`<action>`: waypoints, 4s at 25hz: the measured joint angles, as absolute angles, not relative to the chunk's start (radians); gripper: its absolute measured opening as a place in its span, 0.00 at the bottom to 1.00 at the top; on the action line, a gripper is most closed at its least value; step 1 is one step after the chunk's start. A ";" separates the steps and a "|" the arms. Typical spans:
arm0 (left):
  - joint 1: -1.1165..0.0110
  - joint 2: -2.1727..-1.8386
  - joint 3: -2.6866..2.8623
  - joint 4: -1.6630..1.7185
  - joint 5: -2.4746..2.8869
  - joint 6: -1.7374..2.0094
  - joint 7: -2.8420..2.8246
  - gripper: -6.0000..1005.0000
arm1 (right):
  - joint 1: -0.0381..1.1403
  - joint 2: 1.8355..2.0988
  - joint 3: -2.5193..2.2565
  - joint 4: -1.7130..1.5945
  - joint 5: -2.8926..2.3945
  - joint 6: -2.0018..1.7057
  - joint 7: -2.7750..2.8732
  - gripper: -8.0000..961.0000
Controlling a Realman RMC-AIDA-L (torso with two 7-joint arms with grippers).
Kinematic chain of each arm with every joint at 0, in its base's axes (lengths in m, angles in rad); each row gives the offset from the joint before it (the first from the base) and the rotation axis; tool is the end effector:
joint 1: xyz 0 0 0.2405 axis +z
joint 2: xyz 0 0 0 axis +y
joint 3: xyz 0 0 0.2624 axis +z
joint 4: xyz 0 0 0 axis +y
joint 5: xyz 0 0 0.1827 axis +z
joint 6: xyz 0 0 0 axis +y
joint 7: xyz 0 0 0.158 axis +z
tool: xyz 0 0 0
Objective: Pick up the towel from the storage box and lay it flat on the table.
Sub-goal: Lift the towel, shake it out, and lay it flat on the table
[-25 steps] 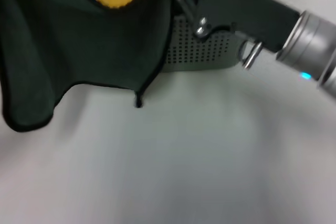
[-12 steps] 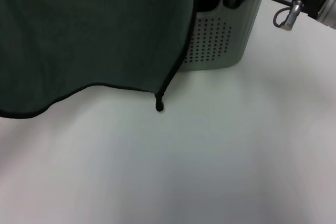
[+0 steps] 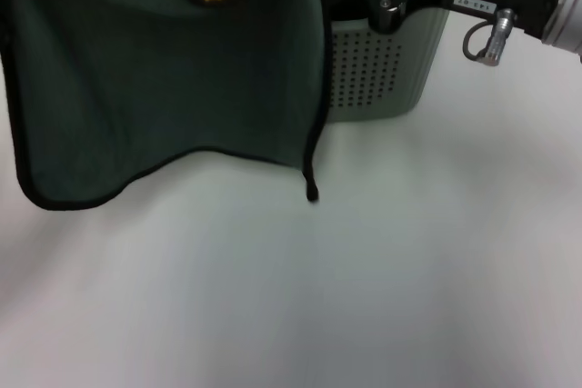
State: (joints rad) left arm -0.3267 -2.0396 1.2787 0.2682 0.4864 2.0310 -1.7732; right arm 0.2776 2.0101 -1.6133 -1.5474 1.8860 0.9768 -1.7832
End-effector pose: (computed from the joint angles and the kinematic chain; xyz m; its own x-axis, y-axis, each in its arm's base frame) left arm -0.2244 0.2483 0.0700 -0.3364 0.4350 0.8352 0.3642 -0.7578 0.5414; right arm 0.0700 0.2970 0.0204 0.7240 0.3559 -0.5909 0.0139 -0.8640 -0.5033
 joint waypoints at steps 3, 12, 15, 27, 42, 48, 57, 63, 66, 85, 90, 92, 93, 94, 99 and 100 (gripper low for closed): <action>-0.327 -2.036 1.277 0.268 0.503 2.031 -1.773 0.03 | 0.277 2.009 -1.608 -1.556 1.877 0.984 -1.758 0.01; -0.326 -2.032 1.271 0.215 0.496 2.031 -1.769 0.04 | 0.280 2.011 -1.599 -1.568 1.844 0.981 -1.738 0.01; -0.326 -2.034 1.270 0.174 0.491 2.028 -1.767 0.05 | 0.284 2.012 -1.585 -1.590 1.849 0.981 -1.736 0.01; -0.325 -2.052 1.268 0.084 0.444 1.920 -1.711 0.09 | 0.307 2.011 -1.533 -1.676 1.834 0.977 -1.649 0.01; -0.340 -2.091 1.278 0.098 0.489 1.849 -1.483 0.67 | 0.429 2.017 -1.497 -1.694 1.690 0.967 -1.485 0.01; -0.361 -2.094 1.279 0.092 0.490 1.848 -1.371 0.80 | 0.501 2.022 -1.496 -1.673 1.618 0.932 -1.406 0.01; -0.352 -2.096 1.280 0.088 0.517 1.834 -1.094 0.88 | 0.594 2.020 -1.471 -1.673 1.522 0.935 -1.280 0.01; -0.349 -2.105 1.271 0.084 0.498 1.800 -0.959 0.88 | 0.630 2.019 -1.469 -1.677 1.490 0.938 -1.233 0.01; -0.347 -2.107 1.269 0.083 0.463 1.779 -0.917 0.88 | 0.646 2.019 -1.468 -1.678 1.482 0.939 -1.217 0.01; -0.342 -2.108 1.272 0.072 0.347 1.787 -0.842 0.88 | 0.670 2.020 -1.439 -1.676 1.431 0.949 -1.178 0.01; -0.337 -2.108 1.276 0.073 0.356 1.811 -0.842 0.88 | 0.652 2.020 -1.421 -1.668 1.430 0.949 -1.178 0.01; -0.337 -2.108 1.278 0.073 0.358 1.821 -0.841 0.88 | 0.646 2.021 -1.419 -1.668 1.430 0.950 -1.179 0.01; -0.337 -2.108 1.279 0.073 0.359 1.828 -0.841 0.88 | 0.644 2.021 -1.419 -1.667 1.430 0.951 -1.179 0.01; -0.337 -2.108 1.280 0.073 0.360 1.834 -0.841 0.88 | 0.643 2.021 -1.419 -1.667 1.430 0.952 -1.179 0.01; -0.336 -2.108 1.297 0.076 0.365 1.871 -0.841 0.88 | 0.643 2.022 -1.419 -1.653 1.430 0.950 -1.177 0.01; -0.335 -2.108 1.301 0.078 0.367 1.874 -0.841 0.87 | 0.643 2.022 -1.419 -1.650 1.430 0.950 -1.177 0.01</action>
State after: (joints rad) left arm -0.3355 -2.1076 1.3010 0.0781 0.3671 1.8743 -0.8408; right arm 0.6427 2.0217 -1.4188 -1.6497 1.4302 0.9502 -1.1772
